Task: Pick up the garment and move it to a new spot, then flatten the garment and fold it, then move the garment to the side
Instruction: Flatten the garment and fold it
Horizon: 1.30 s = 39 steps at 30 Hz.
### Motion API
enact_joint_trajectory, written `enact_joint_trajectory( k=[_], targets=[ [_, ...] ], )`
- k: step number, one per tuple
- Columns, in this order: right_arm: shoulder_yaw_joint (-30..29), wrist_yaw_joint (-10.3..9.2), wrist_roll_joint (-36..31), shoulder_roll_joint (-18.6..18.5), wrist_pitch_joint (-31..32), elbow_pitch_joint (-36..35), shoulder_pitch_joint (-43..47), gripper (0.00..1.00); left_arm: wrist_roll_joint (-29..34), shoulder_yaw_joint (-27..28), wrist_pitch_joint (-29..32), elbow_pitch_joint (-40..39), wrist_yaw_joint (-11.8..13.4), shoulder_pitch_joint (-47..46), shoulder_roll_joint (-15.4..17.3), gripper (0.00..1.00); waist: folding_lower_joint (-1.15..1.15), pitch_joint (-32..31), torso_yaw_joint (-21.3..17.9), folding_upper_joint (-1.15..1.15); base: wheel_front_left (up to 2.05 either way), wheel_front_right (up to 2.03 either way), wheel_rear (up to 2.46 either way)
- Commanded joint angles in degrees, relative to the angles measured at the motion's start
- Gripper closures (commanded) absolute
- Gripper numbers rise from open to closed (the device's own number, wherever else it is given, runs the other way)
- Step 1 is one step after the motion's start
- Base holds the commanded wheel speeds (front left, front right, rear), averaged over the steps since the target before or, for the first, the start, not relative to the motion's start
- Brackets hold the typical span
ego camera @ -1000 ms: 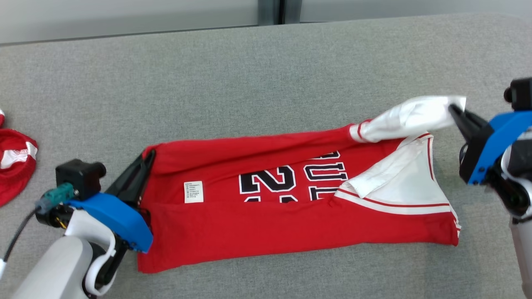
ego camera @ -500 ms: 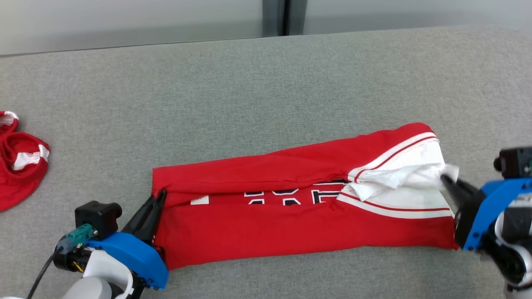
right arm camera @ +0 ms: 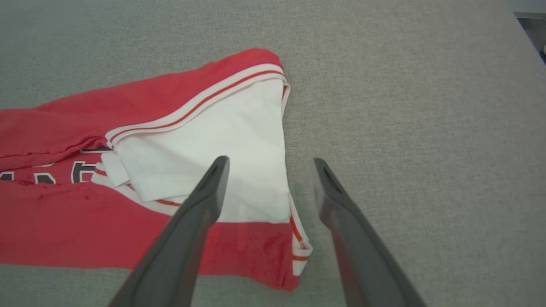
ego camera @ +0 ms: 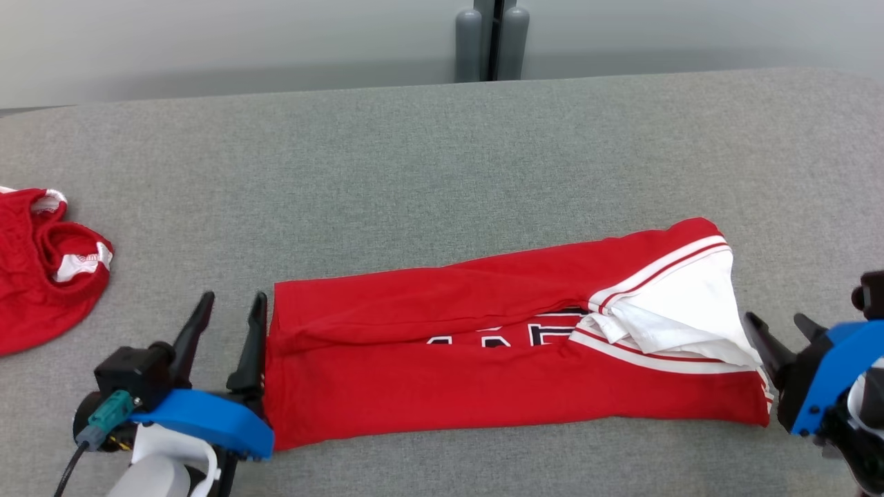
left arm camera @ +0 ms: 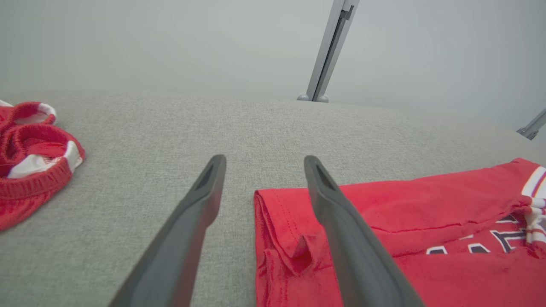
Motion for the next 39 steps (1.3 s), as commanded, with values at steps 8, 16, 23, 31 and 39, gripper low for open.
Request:
enact_joint_trajectory(
  k=[8, 16, 23, 31, 39],
  targets=[
    [-1.7, 0.03, -4.1, 2.5, -2.2, 11.0, -7.8, 0.00, 0.9, 2.1, -3.3, 3.8, 0.0, -5.8, -2.1, 0.00, 0.00, -0.5, 0.8, 0.00, 0.00, 0.00, 0.00],
    [-3.6, 0.03, -9.4, 3.4, -6.5, 25.2, -13.7, 0.00, 0.6, 2.2, -4.1, 6.6, -1.1, -8.0, -3.0, 0.00, 0.00, 0.1, 2.0, 0.00, 0.00, 0.00, 0.00],
    [-2.4, 0.09, -9.6, 4.6, -7.2, 33.1, -15.7, 0.00, 0.1, 1.6, -4.1, 8.4, -1.9, -7.6, -3.7, 0.00, 0.00, 0.3, 3.0, 0.00, 0.00, 0.00, 0.00],
    [2.6, 0.09, -6.3, 3.9, -7.6, 35.1, -16.5, 1.00, -0.5, 1.7, -4.0, 8.6, -1.9, -7.3, -3.4, 0.00, 0.00, 0.0, 2.4, 0.00, 0.00, 0.00, 0.00],
    [0.4, 0.02, -8.7, -3.4, -10.0, 29.1, -15.1, 1.00, -0.5, 1.4, -3.9, 7.8, -1.5, -6.0, -2.9, 0.00, 0.00, -1.6, 1.0, 0.00, 0.00, 0.00, 0.00]
  ],
)
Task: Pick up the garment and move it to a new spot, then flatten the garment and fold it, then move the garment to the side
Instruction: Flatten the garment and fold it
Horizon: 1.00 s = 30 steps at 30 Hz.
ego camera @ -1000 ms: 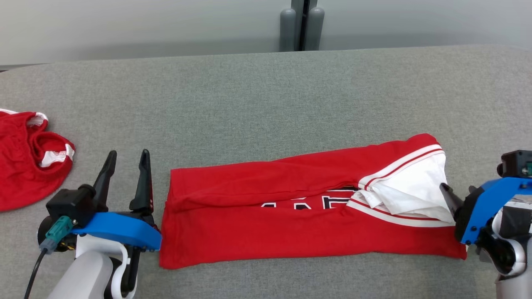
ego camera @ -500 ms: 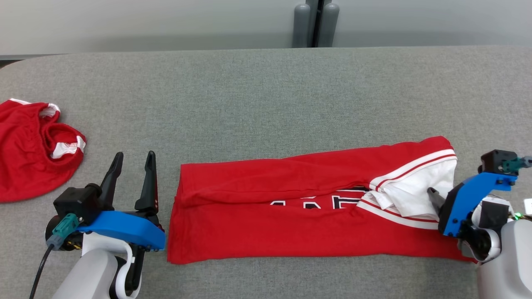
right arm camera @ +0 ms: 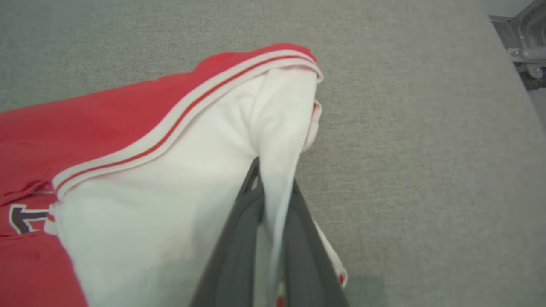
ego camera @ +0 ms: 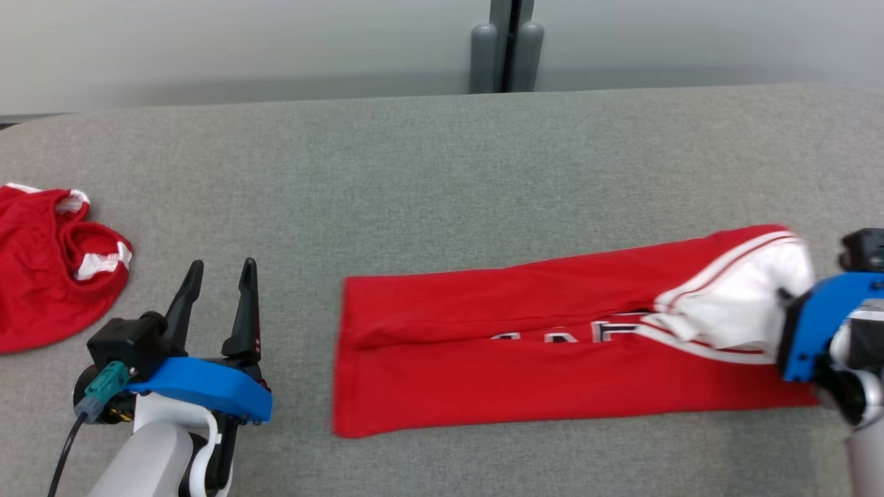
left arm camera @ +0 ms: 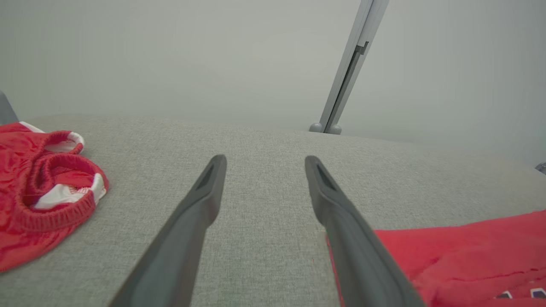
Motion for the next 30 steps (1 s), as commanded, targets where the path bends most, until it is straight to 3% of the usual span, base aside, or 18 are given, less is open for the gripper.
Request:
enact_joint_trajectory(
  k=[1, 6, 10, 16, 22, 30],
  targets=[
    [-0.8, 0.00, -1.5, -1.9, 0.2, -1.3, 1.3, 1.00, -0.2, 0.2, -0.1, -0.3, 0.2, 0.5, 0.4, 0.00, -0.01, -0.4, -0.4, 0.00, 0.00, 0.00, 0.00],
    [-4.1, 0.00, -4.7, -6.1, 2.1, -6.8, 2.7, 1.00, -0.5, 0.6, -0.2, -0.5, 0.5, 1.4, 0.9, 0.00, -0.01, -1.5, -1.3, 0.00, 0.00, 0.00, 0.00],
    [-4.6, 0.00, -5.4, -6.9, 4.1, -10.6, 3.6, 1.00, -0.7, 0.6, -0.1, -1.1, 0.8, 2.4, 1.1, 0.00, -0.01, -2.4, -1.8, 0.00, 0.00, 0.00, 0.00],
    [0.4, 0.00, -2.9, -3.1, 8.3, -17.3, 5.5, 1.00, -1.0, 0.5, 0.5, -2.2, 1.4, 3.5, 1.6, 0.00, -0.01, -3.6, -2.1, 0.00, 0.00, 0.00, 0.00],
    [11.8, 0.00, -1.1, 3.1, 10.8, -23.1, 5.7, 1.00, -0.9, 0.6, 1.0, -3.4, 2.1, 3.8, 2.3, 0.00, -0.01, -3.5, -2.3, 0.00, 0.00, 0.00, 0.00],
    [24.3, 0.00, 1.2, 7.5, 8.6, -18.9, 1.0, 1.00, -0.4, -0.4, 1.8, -4.6, 2.1, 2.1, 2.2, 0.00, -0.01, -2.4, -1.3, 0.00, 0.00, 0.00, 0.00]
  ],
)
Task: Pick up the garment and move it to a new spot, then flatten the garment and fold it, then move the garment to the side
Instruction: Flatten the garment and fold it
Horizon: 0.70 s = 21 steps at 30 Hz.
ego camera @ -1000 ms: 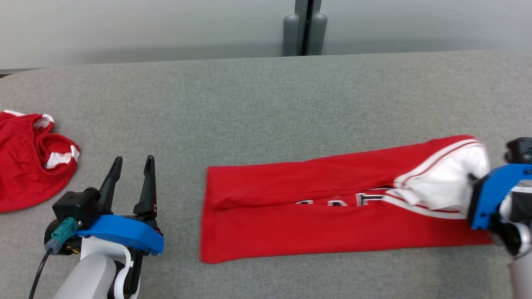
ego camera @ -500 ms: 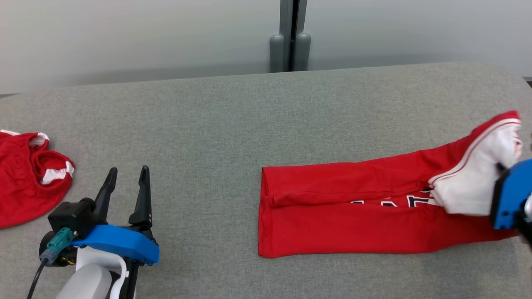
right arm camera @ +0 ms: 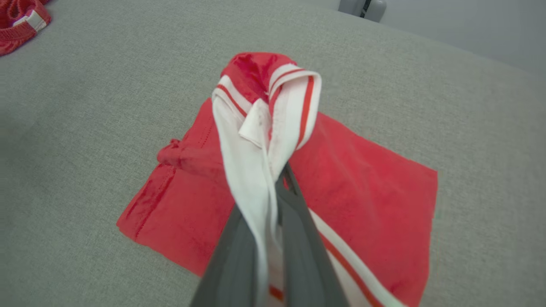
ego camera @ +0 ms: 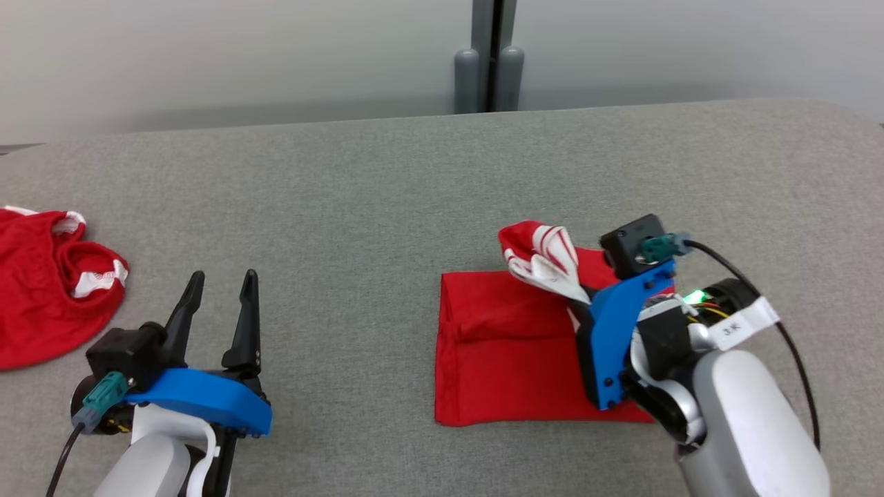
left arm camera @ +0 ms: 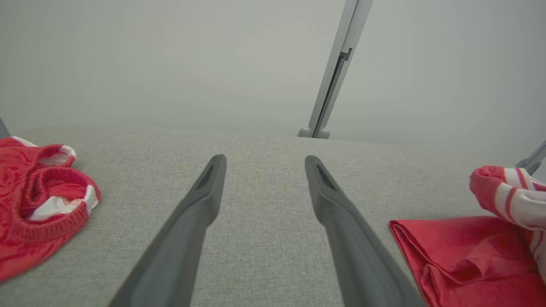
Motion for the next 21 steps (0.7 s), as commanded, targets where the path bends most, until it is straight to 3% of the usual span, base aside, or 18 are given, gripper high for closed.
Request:
enact_joint_trajectory(
  k=[1, 10, 16, 17, 18, 21],
  targets=[
    [0.2, 0.02, 0.3, 0.1, -0.4, 0.5, -0.8, 1.00, 0.3, -0.2, 0.0, -0.1, -0.2, -1.0, 0.2, 0.00, 0.00, 0.2, 0.4, 0.00, 0.00, 0.00, 0.00],
    [9.1, 0.02, 7.3, 0.4, -6.3, 14.1, -7.1, 1.00, 0.7, -1.8, -0.4, 2.5, -1.8, -3.6, -1.6, 0.00, 0.00, 1.0, 2.6, 0.00, 0.00, 0.00, 0.00],
    [9.0, 0.02, 8.5, 0.4, -9.3, 20.6, -9.4, 1.00, 0.7, -2.3, -0.8, 3.7, -2.4, -4.5, -1.9, 0.00, 0.00, 1.2, 3.1, 0.00, 0.00, 0.00, 0.00],
    [9.1, 0.02, 8.7, 0.4, -9.8, 21.2, -9.7, 0.60, 0.7, -2.3, -0.9, 3.8, -2.4, -4.5, -1.9, 0.00, 0.00, 1.2, 3.1, 0.00, 0.00, 0.00, 0.00],
    [9.0, 0.02, 9.5, 0.4, -10.5, 21.6, -9.9, 0.00, 0.7, -2.3, -0.9, 3.9, -2.4, -4.4, -1.9, 0.00, 0.00, 1.2, 3.1, 0.00, 0.00, 0.00, 0.00],
    [9.0, 0.02, 13.4, 0.4, -14.0, 20.6, -10.8, 0.00, 0.4, -2.0, -1.1, 4.3, -2.5, -4.0, -1.9, 0.00, 0.00, 1.0, 2.6, 0.00, 0.00, 0.00, 0.00]
  ],
)
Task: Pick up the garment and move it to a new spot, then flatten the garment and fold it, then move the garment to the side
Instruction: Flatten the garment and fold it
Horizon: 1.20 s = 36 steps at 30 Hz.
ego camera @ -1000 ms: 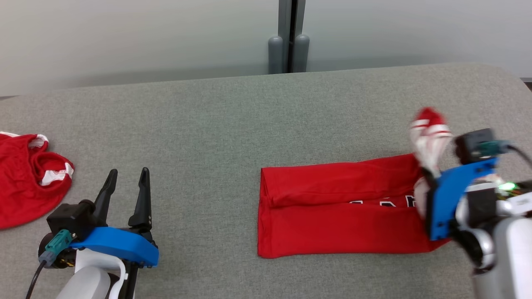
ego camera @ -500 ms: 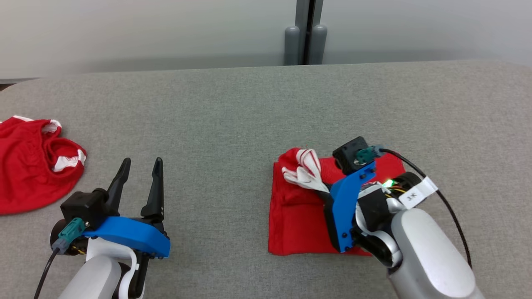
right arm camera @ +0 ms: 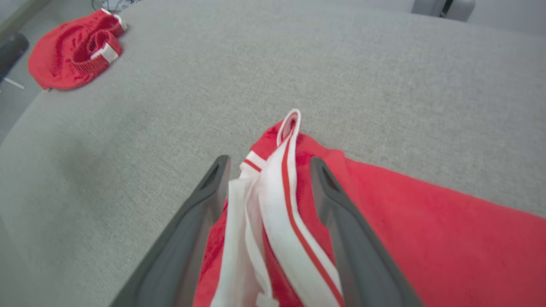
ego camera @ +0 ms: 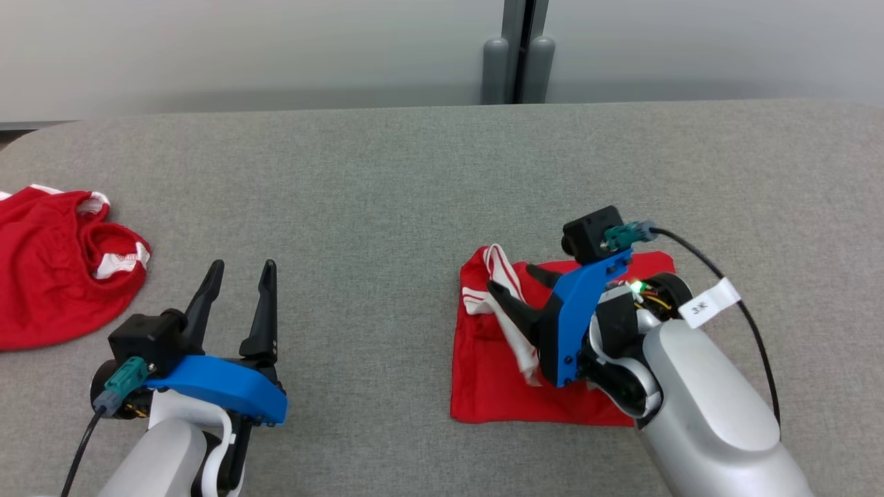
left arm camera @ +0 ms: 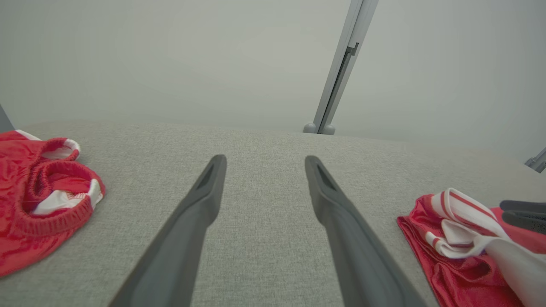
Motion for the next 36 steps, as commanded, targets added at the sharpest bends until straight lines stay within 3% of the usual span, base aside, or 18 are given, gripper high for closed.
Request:
enact_joint_trajectory(
  k=[1, 4, 7, 13, 17, 18, 19, 23, 25, 36],
  targets=[
    [-0.4, 0.04, 1.0, 0.0, -1.1, -0.9, -1.3, 0.00, -0.2, 0.1, -0.2, 0.1, -0.1, -0.1, 0.1, 0.00, 0.00, -0.2, -0.2, 0.00, 0.00, 0.00, 0.00],
    [-2.0, 0.04, 4.4, 0.0, -5.2, -3.9, -1.5, 0.00, -0.4, 0.3, -0.5, 0.3, 0.0, 0.5, 0.2, 0.00, 0.00, -0.6, -0.9, 0.00, 0.00, 0.00, 0.00],
    [-5.6, 0.04, 3.4, 0.0, -8.0, -7.1, -0.4, 0.00, -0.5, 0.7, -0.6, 0.4, 0.2, 1.0, 0.5, 0.00, 0.00, -1.2, -1.6, 0.00, 0.00, 0.00, 0.00],
    [-14.6, 0.04, -7.0, 0.0, -11.0, -12.6, 6.3, 0.00, -0.7, 1.0, -1.0, -0.3, 0.5, 1.9, 0.6, 0.00, 0.00, -1.7, -2.3, 0.00, 0.00, 0.00, 0.00],
    [-16.2, 0.04, -12.4, 0.0, -13.4, -12.7, 12.6, 0.02, -0.7, 1.0, -1.1, -0.4, 0.4, 1.7, 0.5, 0.00, 0.00, -1.5, -2.3, 0.00, 0.00, 0.00, 0.00],
    [-15.7, 0.04, -12.8, 0.0, -14.2, -12.2, 13.7, 0.47, -0.7, 1.0, -1.1, -0.5, 0.3, 1.6, 0.5, 0.00, 0.00, -1.4, -2.3, 0.00, 0.00, 0.00, 0.00],
    [-14.6, 0.04, -14.2, 0.0, -16.5, -10.8, 14.7, 1.00, -0.6, 1.0, -1.2, -0.3, 0.1, 1.1, 0.5, 0.00, 0.00, -1.1, -2.2, 0.00, 0.00, 0.00, 0.00],
    [-11.1, 0.04, -12.8, 0.0, -21.3, -5.5, 13.9, 1.00, -0.1, 0.3, -1.1, -0.3, -0.1, 0.0, 0.2, 0.00, 0.00, -0.4, -1.2, 0.00, 0.00, 0.00, 0.00],
    [-6.0, 0.04, -9.9, 0.0, -23.8, -0.9, 11.5, 1.00, 0.2, -0.3, -1.0, -0.6, -0.4, -0.6, -0.1, 0.00, 0.00, -0.1, -0.1, 0.00, 0.00, 0.00, 0.00],
    [12.2, 0.04, 3.5, -0.1, -24.1, 11.9, 4.3, 1.00, 1.3, -2.3, -0.9, -1.1, -0.5, -1.9, -1.4, 0.00, 0.00, 0.3, 4.0, 0.00, 0.00, 0.00, 0.00]
  ],
)
